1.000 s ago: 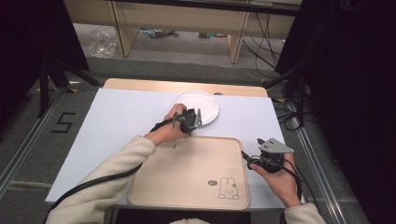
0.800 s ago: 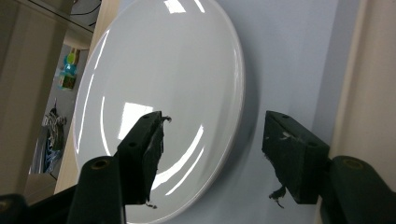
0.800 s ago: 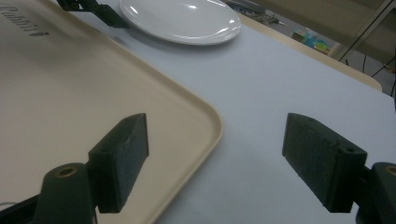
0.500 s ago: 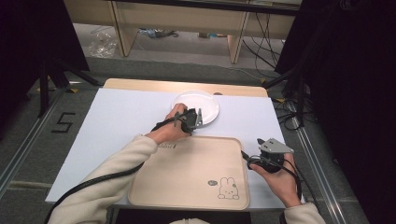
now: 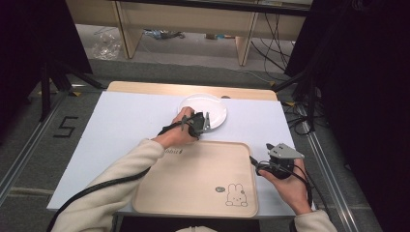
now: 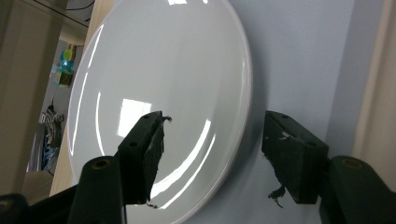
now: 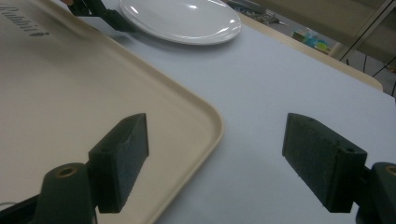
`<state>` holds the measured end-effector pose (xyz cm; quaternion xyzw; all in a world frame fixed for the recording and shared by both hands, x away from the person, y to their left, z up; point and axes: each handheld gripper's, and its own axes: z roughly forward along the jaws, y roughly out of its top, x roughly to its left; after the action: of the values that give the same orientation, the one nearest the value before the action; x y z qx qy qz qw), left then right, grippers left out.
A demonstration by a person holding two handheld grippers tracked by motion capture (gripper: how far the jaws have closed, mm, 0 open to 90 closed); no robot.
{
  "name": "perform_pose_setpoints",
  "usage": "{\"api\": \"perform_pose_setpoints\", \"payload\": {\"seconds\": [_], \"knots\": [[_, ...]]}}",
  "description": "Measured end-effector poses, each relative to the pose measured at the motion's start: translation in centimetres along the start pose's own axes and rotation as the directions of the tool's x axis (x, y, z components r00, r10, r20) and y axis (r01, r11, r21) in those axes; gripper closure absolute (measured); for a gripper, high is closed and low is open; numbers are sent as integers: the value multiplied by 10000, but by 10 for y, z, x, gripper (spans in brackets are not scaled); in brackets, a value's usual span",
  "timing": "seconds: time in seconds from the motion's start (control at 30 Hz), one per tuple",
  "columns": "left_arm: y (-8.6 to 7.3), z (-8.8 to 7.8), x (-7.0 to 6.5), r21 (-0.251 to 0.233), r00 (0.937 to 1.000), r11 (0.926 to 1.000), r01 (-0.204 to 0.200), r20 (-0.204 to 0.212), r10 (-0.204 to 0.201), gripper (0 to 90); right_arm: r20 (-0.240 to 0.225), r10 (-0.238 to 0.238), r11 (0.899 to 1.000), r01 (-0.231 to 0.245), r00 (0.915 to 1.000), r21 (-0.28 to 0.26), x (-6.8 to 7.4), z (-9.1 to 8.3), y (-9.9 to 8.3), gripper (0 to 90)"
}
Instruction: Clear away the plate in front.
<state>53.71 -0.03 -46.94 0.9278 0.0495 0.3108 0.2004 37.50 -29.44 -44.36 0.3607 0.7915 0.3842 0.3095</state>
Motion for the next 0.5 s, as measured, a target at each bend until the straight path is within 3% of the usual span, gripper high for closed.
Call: {"api": "perform_pose_setpoints", "payload": {"seconds": [0.5], "knots": [[-1, 3, 1, 86, 10000, 9999, -57, -17, 57, 399, -11, -5, 10000, 5, 10000, 4, 0, 0, 0, 236]]}}
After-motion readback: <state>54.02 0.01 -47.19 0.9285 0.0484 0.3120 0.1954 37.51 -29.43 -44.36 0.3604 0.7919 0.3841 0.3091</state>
